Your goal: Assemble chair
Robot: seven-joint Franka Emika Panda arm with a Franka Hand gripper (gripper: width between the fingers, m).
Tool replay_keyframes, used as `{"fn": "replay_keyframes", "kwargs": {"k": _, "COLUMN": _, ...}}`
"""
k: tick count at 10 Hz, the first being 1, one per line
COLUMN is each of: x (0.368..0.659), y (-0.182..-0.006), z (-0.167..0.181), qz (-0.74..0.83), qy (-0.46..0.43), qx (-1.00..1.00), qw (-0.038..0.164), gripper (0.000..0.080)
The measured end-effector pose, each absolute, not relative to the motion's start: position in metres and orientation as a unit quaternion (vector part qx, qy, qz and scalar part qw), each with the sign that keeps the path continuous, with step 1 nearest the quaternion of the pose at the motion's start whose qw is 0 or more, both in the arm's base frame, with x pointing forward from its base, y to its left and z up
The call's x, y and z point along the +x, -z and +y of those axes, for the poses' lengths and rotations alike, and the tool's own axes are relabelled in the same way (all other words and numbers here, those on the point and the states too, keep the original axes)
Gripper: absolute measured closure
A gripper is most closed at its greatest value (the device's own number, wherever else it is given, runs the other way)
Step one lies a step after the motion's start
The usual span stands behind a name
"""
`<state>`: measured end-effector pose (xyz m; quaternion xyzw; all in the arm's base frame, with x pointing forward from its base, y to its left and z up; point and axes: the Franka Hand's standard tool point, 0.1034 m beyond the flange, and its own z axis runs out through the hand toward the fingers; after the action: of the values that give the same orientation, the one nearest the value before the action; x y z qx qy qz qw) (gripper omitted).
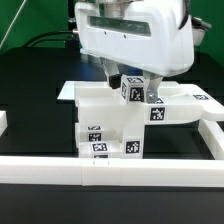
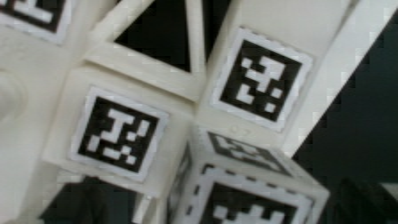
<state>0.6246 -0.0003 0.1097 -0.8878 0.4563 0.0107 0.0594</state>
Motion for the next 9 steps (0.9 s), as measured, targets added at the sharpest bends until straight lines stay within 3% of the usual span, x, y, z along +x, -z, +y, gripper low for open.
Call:
{"fn": "replay_keyframes", "kwargs": {"k": 3, "x": 0.6234, "y": -0.1106, "z": -0.0009, "qz": 0.296, "qy": -0.011, "qx": -0.954, "qw": 0.056, "gripper": 0.0151}}
{"fn": "replay_keyframes", "kwargs": {"k": 5, "x": 0.6262, "y": -0.1105, "z": 0.0020, "qz": 0.159, "qy": -0.014, "qx": -0.987, "qw": 0.033, "gripper": 0.0151}}
{"fn": "replay_keyframes", "kwargs": {"k": 9, "x": 0.6256, "y": -0.1071, "z": 0.0050, "qz": 0.003, "qy": -0.015, "qx": -0.999, "qw": 0.029, "gripper": 0.0151}}
